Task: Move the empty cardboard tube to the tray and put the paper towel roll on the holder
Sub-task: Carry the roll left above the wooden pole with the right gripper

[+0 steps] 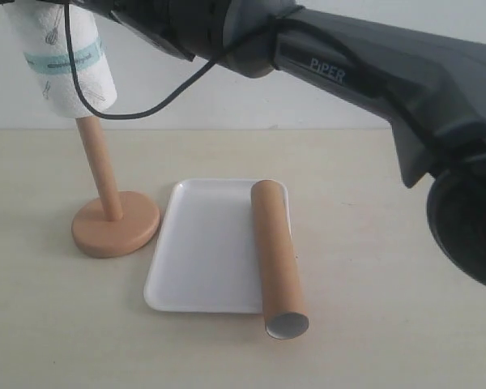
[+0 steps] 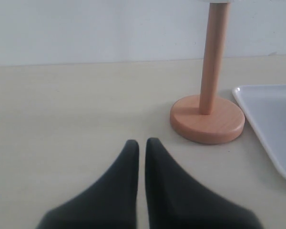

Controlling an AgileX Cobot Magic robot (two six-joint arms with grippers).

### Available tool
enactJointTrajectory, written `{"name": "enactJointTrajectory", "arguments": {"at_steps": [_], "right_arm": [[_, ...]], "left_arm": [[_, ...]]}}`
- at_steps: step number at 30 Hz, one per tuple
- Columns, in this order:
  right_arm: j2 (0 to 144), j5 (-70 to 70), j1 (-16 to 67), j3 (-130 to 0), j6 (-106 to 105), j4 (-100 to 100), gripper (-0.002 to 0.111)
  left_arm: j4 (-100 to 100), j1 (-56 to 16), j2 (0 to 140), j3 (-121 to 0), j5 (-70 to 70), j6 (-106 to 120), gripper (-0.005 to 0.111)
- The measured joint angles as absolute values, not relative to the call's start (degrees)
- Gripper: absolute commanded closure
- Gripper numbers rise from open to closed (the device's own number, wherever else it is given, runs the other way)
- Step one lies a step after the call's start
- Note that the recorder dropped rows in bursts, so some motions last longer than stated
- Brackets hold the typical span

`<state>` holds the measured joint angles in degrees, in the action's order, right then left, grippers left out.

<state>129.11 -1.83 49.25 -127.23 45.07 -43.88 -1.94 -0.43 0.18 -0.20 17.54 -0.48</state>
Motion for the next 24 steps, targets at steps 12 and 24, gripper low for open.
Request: {"name": "enactJointTrajectory", "arguments": {"at_steps": [12, 24], "right_arm": [[129.4, 4.4, 49.1, -127.2, 45.5, -43.5, 0.109], [129.5, 4.6, 49.1, -127.2, 45.0, -42.9, 0.109]], "left_arm": [[-1.9, -0.4, 0.2, -0.2, 17.5, -0.5, 0.103], [-1.9, -0.4, 0.2, -0.2, 17.5, -0.5, 0.103]]}}
